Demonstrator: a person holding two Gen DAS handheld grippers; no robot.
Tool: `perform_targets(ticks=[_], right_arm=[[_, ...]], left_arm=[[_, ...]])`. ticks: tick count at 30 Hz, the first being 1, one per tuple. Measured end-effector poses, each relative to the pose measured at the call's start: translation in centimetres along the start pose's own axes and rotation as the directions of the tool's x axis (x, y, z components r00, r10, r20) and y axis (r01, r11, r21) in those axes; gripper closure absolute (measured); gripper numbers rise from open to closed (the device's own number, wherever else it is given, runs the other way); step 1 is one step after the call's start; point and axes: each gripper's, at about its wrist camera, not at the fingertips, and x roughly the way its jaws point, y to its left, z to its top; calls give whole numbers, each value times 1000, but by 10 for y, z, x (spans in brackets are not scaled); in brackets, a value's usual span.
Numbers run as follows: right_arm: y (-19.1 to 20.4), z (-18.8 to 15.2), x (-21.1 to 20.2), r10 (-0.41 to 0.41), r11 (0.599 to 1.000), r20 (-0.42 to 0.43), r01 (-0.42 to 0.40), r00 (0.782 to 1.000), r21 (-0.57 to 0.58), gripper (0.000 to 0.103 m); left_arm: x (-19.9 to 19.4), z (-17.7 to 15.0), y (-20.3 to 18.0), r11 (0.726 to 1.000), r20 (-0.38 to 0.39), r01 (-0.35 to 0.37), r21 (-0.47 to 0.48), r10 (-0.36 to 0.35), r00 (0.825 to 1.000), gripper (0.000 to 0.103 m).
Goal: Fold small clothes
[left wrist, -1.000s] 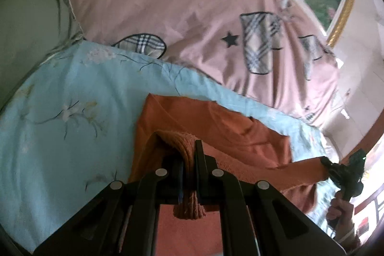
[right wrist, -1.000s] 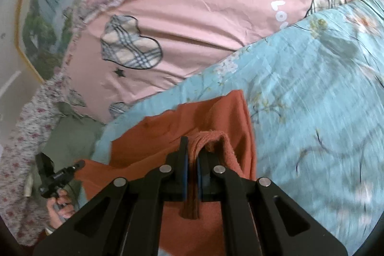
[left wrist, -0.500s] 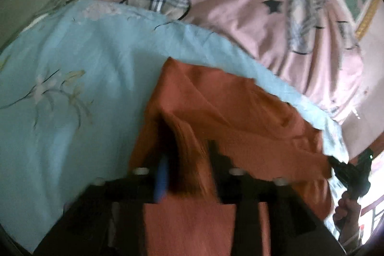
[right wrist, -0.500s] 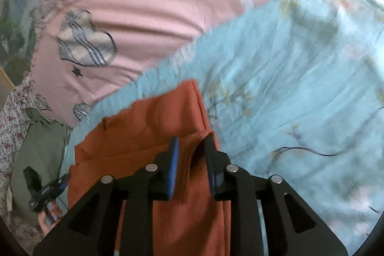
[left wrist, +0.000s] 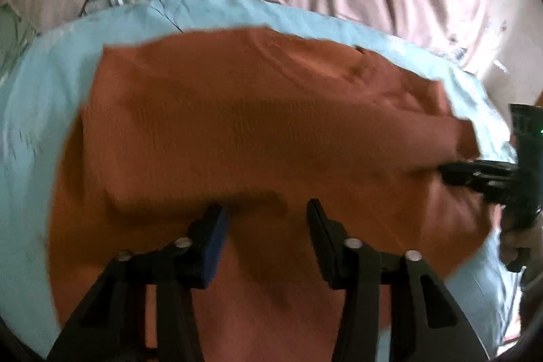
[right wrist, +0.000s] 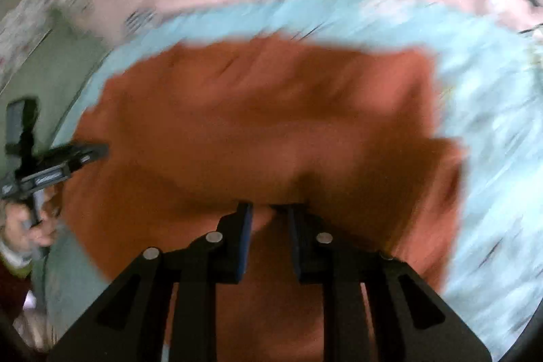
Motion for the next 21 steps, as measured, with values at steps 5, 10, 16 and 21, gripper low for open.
perform_targets(ticks=[5, 10, 16, 21], right_arm=[[-43, 24, -30, -99, 977, 164, 65, 981, 204, 80], [-41, -7, -50, -50, 969, 177, 4, 983, 249, 80], [-11, -73, -68, 50, 970, 165, -87, 985, 225, 80], [12, -118, -73, 131, 954, 156, -168, 979, 249, 79]], left_arm=[[0, 62, 50, 990, 57, -31, -139, 40, 998, 65], [-30, 72, 98, 954, 160, -46, -298, 97, 982, 47], [-62, 0, 101, 937, 166, 30, -347, 30, 986, 48], [-93, -83, 78, 912, 191, 131, -390, -59, 980, 48]])
